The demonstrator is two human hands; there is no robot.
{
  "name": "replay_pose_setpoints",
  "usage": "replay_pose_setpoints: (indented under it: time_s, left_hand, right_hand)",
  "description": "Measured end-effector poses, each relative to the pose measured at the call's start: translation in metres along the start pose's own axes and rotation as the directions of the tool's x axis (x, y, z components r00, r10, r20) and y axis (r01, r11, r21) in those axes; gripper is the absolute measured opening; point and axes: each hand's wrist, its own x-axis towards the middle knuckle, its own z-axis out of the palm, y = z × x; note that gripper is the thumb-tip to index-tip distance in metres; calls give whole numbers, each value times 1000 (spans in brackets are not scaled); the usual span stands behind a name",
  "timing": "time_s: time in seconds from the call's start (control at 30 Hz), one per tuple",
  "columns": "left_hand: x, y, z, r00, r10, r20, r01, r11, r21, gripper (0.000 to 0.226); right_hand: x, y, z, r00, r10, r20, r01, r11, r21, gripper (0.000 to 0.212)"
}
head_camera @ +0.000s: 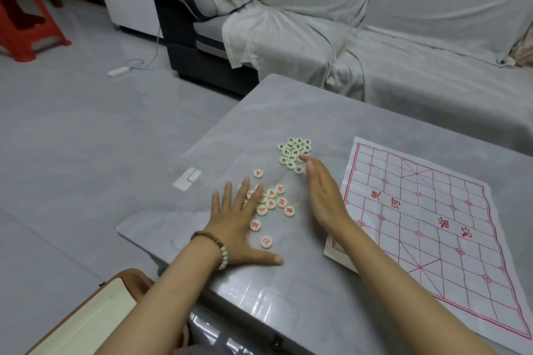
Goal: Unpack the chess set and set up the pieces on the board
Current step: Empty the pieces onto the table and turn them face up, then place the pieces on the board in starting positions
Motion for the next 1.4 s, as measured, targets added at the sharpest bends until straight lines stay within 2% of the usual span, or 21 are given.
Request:
replay_pose_setpoints:
  time_s: [0.13, 0.37, 0.47, 0.53, 0.63, 0.87, 0.93, 1.07, 1.13, 1.27, 1.4]
  left_hand:
    - [20, 7, 2, 997, -47, -56, 46, 999, -4, 138]
    - [56, 28, -2, 990, -79, -115, 72, 995, -64, 122]
    - [66, 39, -3, 989, -96, -110, 90, 995, -53, 118]
    - [69, 44, -4, 990, -108, -93, 106, 994, -20, 115]
    - [71, 46, -3, 989, -113, -97, 113, 994, -5, 109]
    - [62, 47, -6, 994, -26, -108, 20, 998, -52, 90]
    - [56, 43, -11, 990, -22, -138, 10, 996, -86, 85]
    - [38, 25, -26, 983, -39, -182, 13, 989, -144, 93]
    - [28, 17, -30, 986, -66, -156, 45, 991, -129, 96]
    - [14, 6, -32, 989, -90, -116, 80, 993, -91, 82]
    - [8, -1, -33, 990, -78, -115, 45, 963, -266, 57]
  right_hand:
    - [-23, 16, -20, 997, -46, 67, 52, 994, -96, 42]
    - [-43, 36, -42, 995, -22, 94, 45, 967, -252, 43]
    - [-49, 43, -64, 997, -39, 61, 63, 884, -463, 48]
    - [-58, 54, -78, 996, 43, 80, 13, 806, -592, 55]
    - [-79, 66, -84, 979, 158, 128, -29, 730, -683, 66]
    - [-114, 58, -61, 983, 131, 132, -2, 716, -698, 76]
    - [-113, 52, -59, 987, 122, 106, -26, 767, -641, 76]
    - [-86, 31, -50, 999, 7, 38, 11, 892, -452, 50]
    - [-64, 18, -37, 989, -6, 147, 61, 927, -369, 47]
    - [-29, 3, -12, 947, -22, 321, 159, 900, -406, 47]
    - [-16, -1, -3, 920, -35, 390, 205, 891, -405, 37]
